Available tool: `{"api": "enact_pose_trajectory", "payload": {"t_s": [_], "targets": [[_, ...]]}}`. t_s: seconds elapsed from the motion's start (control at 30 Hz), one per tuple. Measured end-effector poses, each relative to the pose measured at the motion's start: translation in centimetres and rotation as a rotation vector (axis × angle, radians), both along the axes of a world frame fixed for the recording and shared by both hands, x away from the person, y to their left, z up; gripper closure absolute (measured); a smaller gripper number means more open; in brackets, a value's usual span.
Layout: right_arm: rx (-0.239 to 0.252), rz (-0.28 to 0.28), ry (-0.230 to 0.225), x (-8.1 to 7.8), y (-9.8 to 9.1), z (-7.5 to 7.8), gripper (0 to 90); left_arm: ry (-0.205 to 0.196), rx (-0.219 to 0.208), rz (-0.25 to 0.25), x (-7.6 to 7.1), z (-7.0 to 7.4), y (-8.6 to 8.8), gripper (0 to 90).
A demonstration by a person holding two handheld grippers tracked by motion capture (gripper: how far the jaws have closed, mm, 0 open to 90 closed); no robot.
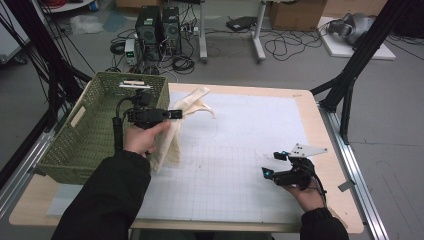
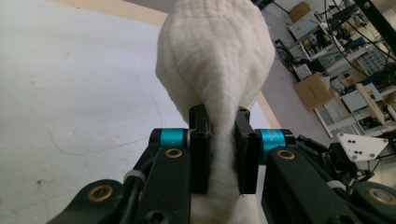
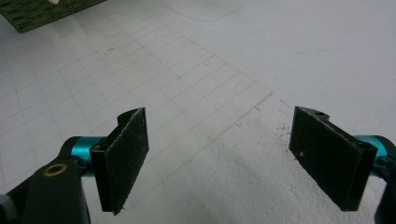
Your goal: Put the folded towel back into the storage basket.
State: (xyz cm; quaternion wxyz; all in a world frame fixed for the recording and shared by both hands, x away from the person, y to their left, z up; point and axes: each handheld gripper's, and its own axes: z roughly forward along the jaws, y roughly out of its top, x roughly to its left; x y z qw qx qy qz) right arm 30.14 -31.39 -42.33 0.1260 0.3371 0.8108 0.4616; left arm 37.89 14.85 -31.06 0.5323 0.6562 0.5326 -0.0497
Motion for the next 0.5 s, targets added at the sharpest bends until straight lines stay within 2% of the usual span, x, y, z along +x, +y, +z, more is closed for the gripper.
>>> {"api": "enact_pose_trajectory", "payload": {"t_s": [0.23, 0.33, 0.5], "targets": [[-0.005, 0.005, -0.003, 0.2, 0.0, -0.1, 19.0, 0.023, -0.040, -0.045, 0.5, 0.0, 1.2, 79.4], [-0.008, 0.005, -0.001, 0.2, 0.1, -0.1, 19.0, 0.028, -0.077, -0.073, 0.6, 0.2, 1.9, 79.4], [-0.011, 0.010, 0.000, 0.3, 0.2, -0.2, 19.0, 0.033, -0.093, -0.053, 1.1, 0.8, 3.5, 79.4]]}}
